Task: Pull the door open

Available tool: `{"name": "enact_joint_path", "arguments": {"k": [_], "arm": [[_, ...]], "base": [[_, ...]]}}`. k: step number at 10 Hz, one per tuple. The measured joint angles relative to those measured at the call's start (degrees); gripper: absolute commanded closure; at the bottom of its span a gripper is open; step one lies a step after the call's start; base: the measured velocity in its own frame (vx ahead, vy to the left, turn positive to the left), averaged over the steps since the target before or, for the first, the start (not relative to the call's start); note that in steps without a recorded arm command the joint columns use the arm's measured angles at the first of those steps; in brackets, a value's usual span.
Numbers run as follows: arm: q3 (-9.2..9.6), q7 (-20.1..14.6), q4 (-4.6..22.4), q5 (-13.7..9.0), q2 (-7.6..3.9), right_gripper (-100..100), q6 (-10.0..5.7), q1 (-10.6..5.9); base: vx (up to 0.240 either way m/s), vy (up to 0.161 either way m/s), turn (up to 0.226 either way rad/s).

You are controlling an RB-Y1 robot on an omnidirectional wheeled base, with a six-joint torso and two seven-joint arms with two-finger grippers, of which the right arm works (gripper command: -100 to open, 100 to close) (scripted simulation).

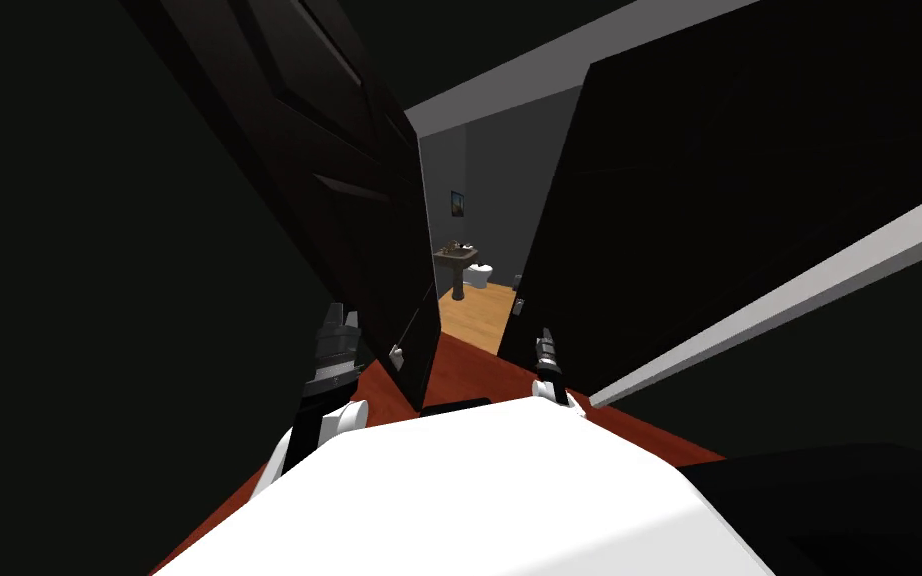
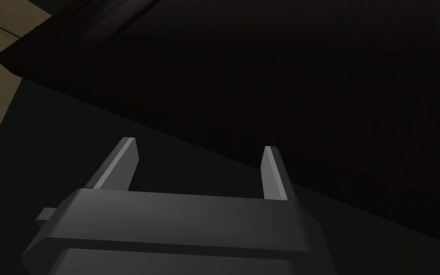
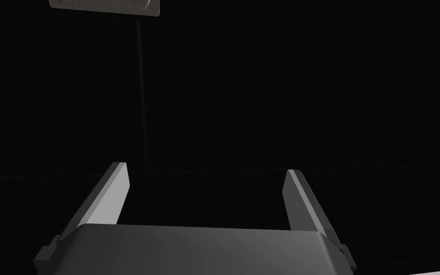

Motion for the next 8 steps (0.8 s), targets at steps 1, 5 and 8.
{"name": "enact_joint_path", "arguments": {"k": [1, 5, 8], "arm": [[-1.05, 0.04, 2.29, -0.69, -0.46, -100, -0.38, -1.15], [-4.91, 0.9, 7.84, -3.15, -0.84, -100, -1.35, -3.28], [-7.56, 0.89, 13.47, -4.89, -1.8, -100, -2.85, -5.41]], "base": [[0.094, 0.022, 0.206], [0.079, -0.005, 0.199], [0.103, -0.02, 0.239]]}}
